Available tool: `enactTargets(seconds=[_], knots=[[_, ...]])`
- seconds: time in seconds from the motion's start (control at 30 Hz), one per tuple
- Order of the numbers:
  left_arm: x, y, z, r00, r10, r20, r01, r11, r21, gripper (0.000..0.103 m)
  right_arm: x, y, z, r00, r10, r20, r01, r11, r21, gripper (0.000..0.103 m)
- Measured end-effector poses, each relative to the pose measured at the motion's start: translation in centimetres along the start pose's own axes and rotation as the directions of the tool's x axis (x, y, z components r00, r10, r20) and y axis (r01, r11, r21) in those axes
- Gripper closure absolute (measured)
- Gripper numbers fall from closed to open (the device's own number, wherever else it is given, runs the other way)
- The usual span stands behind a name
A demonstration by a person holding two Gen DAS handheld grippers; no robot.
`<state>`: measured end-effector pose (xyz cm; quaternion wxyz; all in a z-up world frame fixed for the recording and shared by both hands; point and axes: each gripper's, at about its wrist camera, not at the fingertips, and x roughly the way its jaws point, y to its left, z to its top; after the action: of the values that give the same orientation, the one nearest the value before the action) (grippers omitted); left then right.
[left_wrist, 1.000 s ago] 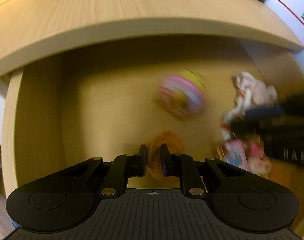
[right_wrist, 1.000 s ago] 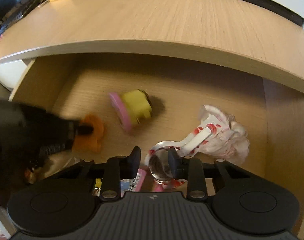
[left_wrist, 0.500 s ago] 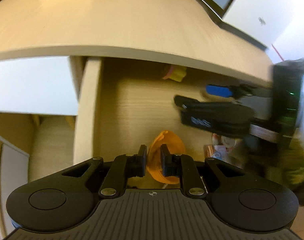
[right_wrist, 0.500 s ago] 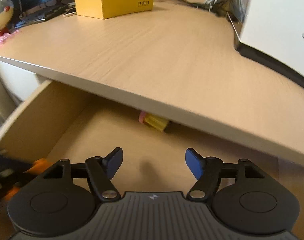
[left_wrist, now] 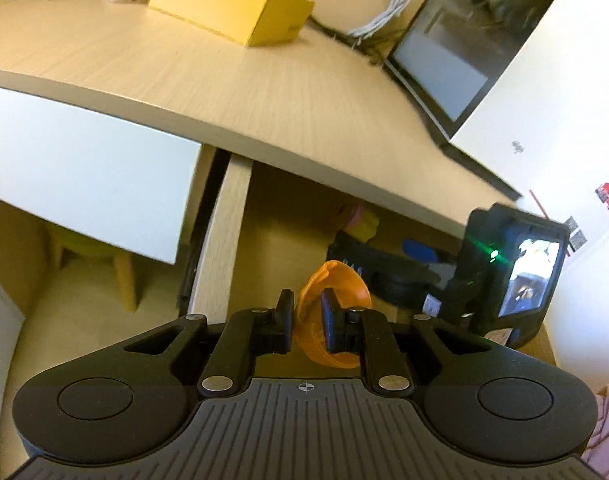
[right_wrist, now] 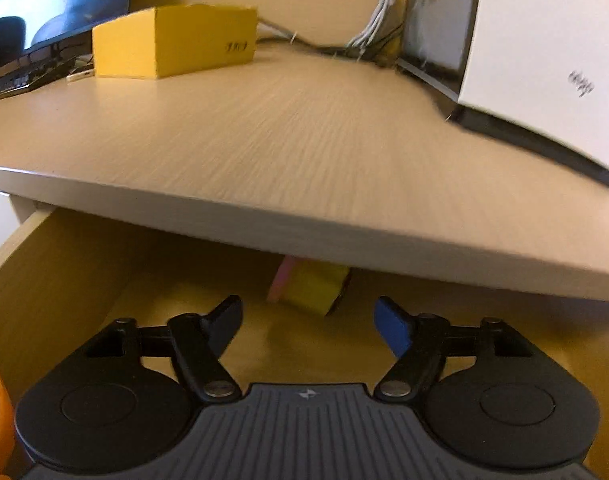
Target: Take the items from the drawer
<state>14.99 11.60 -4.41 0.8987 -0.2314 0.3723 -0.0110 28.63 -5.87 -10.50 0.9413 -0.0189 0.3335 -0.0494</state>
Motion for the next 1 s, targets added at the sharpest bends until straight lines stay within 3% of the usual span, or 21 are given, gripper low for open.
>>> enactTargets(seconds=[0.17, 0.3, 0.4, 0.53, 0.57, 0.67, 0.83, 1.0], knots=[[0.5, 1.3, -0.7, 0.997, -0.044, 0.065, 0.049, 0.995, -0.084, 0.086, 0.8, -0.1, -0.9, 0.999, -0.028, -0.033, 0.027, 0.999, -0.042, 0.025], [0.6, 1.7, -0.7, 0.995, -0.067, 0.071, 0.073, 0.993, -0.088, 0.086, 0.6, 2.2, -0.7, 0.997, -0.059, 0.059, 0.067, 0.987, -0.147, 0.025], [1.0, 1.2, -0.8, 0.998, -0.03, 0.05, 0.033, 0.997, -0.071, 0.086, 1.2, 3.2, -0.2, 0.999, -0.037, 0.033, 0.04, 0.993, -0.115, 0.024], [1.0, 1.5, -0.7, 0.998, -0.042, 0.047, 0.045, 0.996, -0.075, 0.086, 1.7, 2.5, 0.2, 0.999, -0.029, 0.022, 0.03, 0.999, -0.036, 0.023], [1.1, 1.3, -0.7, 0.998, -0.043, 0.041, 0.045, 0.997, -0.068, 0.086, 1.8, 2.3, 0.2, 0.999, -0.033, 0.011, 0.033, 0.999, -0.03, 0.025], [1.0, 1.3, -0.8, 0.999, -0.044, 0.03, 0.045, 0.997, -0.057, 0.086, 2.4, 1.5, 0.6, 0.998, -0.005, -0.064, 0.004, 1.0, -0.014, 0.054], [0.9, 0.5, -0.6, 0.999, -0.003, -0.032, 0.003, 1.0, -0.004, 0.086, 1.0, -0.6, 1.7, 0.981, 0.079, -0.178, -0.073, 0.996, 0.041, 0.057], [0.8, -1.8, -0.3, 0.989, 0.039, -0.145, -0.027, 0.996, 0.082, 0.086, -4.0, -3.6, 2.4, 0.957, 0.123, -0.263, -0.106, 0.991, 0.079, 0.061]])
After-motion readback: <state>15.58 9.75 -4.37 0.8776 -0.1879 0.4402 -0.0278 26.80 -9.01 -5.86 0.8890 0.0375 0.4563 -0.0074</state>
